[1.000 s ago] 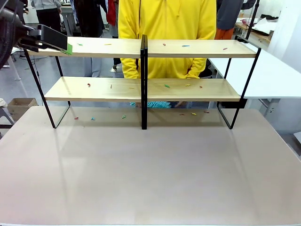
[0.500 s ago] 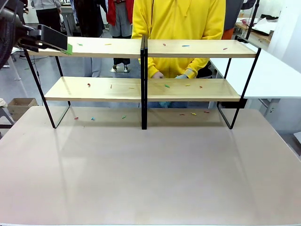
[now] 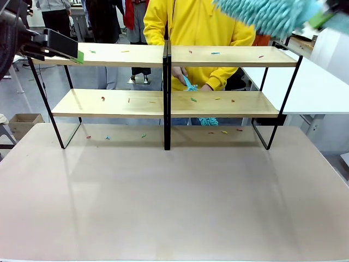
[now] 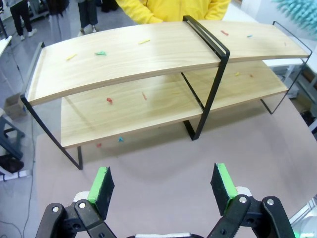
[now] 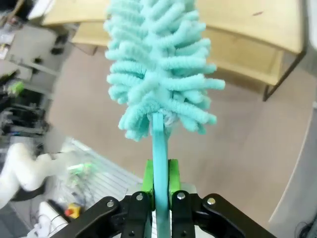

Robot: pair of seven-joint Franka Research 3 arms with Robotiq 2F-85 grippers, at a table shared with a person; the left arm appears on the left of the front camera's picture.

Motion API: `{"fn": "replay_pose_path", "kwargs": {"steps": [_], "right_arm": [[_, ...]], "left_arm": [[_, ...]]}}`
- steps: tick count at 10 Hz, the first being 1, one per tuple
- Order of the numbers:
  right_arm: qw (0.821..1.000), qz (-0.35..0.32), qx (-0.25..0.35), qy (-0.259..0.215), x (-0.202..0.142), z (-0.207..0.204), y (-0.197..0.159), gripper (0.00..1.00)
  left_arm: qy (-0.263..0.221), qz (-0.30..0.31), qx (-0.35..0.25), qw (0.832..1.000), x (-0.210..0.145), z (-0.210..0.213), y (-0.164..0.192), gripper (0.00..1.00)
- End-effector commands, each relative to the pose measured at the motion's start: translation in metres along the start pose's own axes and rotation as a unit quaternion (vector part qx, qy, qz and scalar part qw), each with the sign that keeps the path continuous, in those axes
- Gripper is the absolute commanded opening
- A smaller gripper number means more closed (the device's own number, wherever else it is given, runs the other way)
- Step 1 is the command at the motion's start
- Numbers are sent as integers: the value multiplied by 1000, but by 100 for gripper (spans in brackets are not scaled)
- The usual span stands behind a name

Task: Clean the shelves.
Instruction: Clean a randomly selected level of the Shelf with the Duster.

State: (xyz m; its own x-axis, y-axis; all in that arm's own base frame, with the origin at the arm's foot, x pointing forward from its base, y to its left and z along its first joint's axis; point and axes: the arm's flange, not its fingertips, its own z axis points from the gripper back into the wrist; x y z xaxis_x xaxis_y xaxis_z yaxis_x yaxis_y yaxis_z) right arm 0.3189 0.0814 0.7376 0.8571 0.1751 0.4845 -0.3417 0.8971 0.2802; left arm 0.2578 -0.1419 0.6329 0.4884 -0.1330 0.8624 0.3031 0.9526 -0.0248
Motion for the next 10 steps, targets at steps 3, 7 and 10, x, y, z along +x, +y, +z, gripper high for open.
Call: {"fn": "replay_pose_path", "kwargs": {"steps": [3, 7, 10], "right_arm": [[1000, 5, 0, 8, 3, -4, -6, 12], [998, -14, -61, -16, 79, -53, 19, 12], [998, -40, -46, -5, 74, -47, 6, 12]], "left_arm": [[-1, 0, 2, 1000, 1, 0, 0, 100], [-1, 0, 2, 1000, 1, 0, 0, 100], [-1, 0, 2, 1000, 1, 0, 0, 100]]}}
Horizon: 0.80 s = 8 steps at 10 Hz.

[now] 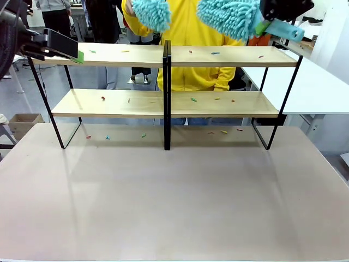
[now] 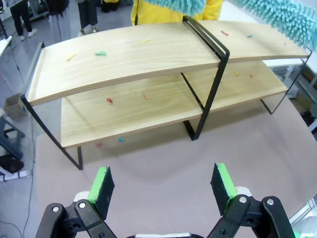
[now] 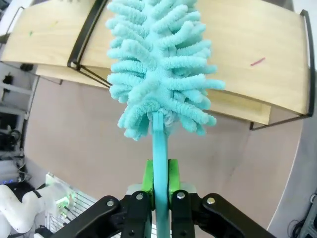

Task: Clean the shelves.
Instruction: Clean a randomly selected level of the Shelf with the Duster.

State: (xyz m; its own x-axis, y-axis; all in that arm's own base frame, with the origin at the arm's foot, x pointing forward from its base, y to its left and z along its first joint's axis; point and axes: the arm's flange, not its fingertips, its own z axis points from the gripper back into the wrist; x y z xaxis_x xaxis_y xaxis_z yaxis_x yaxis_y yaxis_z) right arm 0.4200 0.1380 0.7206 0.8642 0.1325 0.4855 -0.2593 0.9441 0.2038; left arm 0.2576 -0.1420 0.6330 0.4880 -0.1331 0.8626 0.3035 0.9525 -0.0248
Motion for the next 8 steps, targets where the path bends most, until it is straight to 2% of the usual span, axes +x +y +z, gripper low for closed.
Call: {"fn": "replay_pose_path", "kwargs": {"steps": [1, 2, 3, 5, 7, 8], "right_arm": [[998, -23, 51, 0, -44, 63, -30, 12], [996, -22, 86, 27, -91, 104, -52, 12], [994, -3, 103, 28, -131, 135, -63, 12], [991, 6, 130, 21, -194, 167, -77, 12], [987, -8, 157, -27, -225, 170, -97, 12], [986, -11, 162, -46, -227, 167, -100, 12]], "left_arm": [[-1, 0, 2, 1000, 1, 0, 0, 100], [-1, 0, 2, 1000, 1, 0, 0, 100], [-1, 0, 2, 1000, 1, 0, 0, 100], [-1, 0, 2, 1000, 1, 0, 0, 100], [-1, 0, 2, 1000, 1, 0, 0, 100], [-1, 0, 2, 1000, 1, 0, 0, 100]]}}
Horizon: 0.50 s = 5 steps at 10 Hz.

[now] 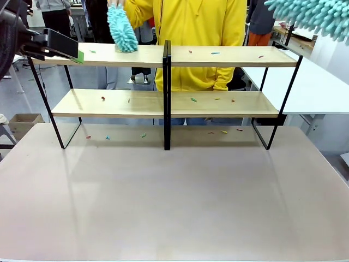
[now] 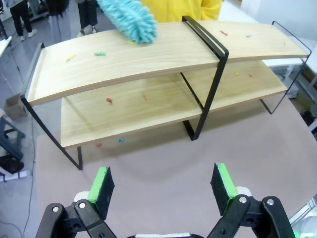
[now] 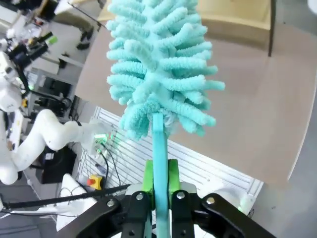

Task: Clean the shelves.
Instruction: Clean a randomly selected level of the Shelf with the Duster.

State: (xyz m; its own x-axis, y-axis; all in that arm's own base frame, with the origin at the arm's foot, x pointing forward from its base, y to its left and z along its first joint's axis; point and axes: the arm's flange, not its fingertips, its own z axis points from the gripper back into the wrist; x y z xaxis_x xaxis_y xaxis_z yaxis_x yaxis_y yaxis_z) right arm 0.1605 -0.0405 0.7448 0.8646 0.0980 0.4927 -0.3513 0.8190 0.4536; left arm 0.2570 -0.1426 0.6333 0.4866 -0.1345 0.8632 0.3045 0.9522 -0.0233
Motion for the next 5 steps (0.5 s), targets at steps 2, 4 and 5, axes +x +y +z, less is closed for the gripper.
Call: {"fn": "replay_pose_path", "kwargs": {"steps": [2, 4, 5], "right_arm": [[1000, 5, -8, 18, 5, 3, 9, 12], [1000, 11, -4, 7, 14, -14, 7, 12], [999, 1, -27, 16, 44, -36, 19, 12]], "left_arm": [[0, 1, 2, 1000, 1, 0, 1, 100], [0, 1, 2, 1000, 1, 0, 1, 100], [0, 1, 2, 1000, 1, 0, 1, 100]]}}
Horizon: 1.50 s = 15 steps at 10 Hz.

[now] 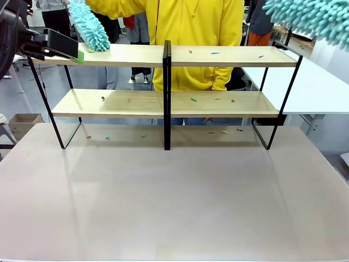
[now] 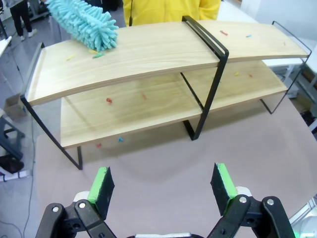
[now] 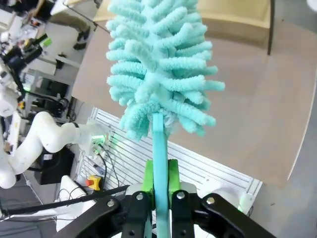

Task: Clean the shelves.
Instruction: Clean a randomly selected level of the Shelf with the Duster.

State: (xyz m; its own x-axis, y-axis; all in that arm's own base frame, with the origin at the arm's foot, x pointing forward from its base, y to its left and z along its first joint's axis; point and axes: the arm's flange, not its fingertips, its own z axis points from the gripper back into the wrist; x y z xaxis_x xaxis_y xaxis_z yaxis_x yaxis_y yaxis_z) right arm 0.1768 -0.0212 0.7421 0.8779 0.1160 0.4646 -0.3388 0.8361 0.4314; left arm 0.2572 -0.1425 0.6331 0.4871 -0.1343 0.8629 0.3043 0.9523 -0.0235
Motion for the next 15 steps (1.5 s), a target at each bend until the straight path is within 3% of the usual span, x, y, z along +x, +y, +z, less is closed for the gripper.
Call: {"fn": "replay_pose_path", "kwargs": {"steps": [1, 3, 6, 7, 8, 10, 15], "right_arm": [[998, -15, -57, -3, 62, -41, 24, 12], [995, -5, -98, 8, 123, -100, 52, 12], [993, 11, -115, -15, 185, -168, 79, 12], [992, 2, -125, -2, 200, -193, 91, 12], [990, 10, -135, 26, 212, -219, 99, 12], [992, 15, -117, 33, 230, -251, 103, 12], [988, -36, -142, 50, 232, -278, 79, 12]], "left_arm": [[-1, 1, 2, 1000, 1, 0, 1, 100], [-1, 1, 2, 1000, 1, 0, 1, 100], [-1, 1, 2, 1000, 1, 0, 1, 100], [-1, 1, 2, 1000, 1, 0, 1, 100], [-1, 1, 2, 1000, 1, 0, 1, 100], [-1, 1, 2, 1000, 1, 0, 1, 100], [-1, 1, 2, 1000, 1, 0, 1, 100]]}}
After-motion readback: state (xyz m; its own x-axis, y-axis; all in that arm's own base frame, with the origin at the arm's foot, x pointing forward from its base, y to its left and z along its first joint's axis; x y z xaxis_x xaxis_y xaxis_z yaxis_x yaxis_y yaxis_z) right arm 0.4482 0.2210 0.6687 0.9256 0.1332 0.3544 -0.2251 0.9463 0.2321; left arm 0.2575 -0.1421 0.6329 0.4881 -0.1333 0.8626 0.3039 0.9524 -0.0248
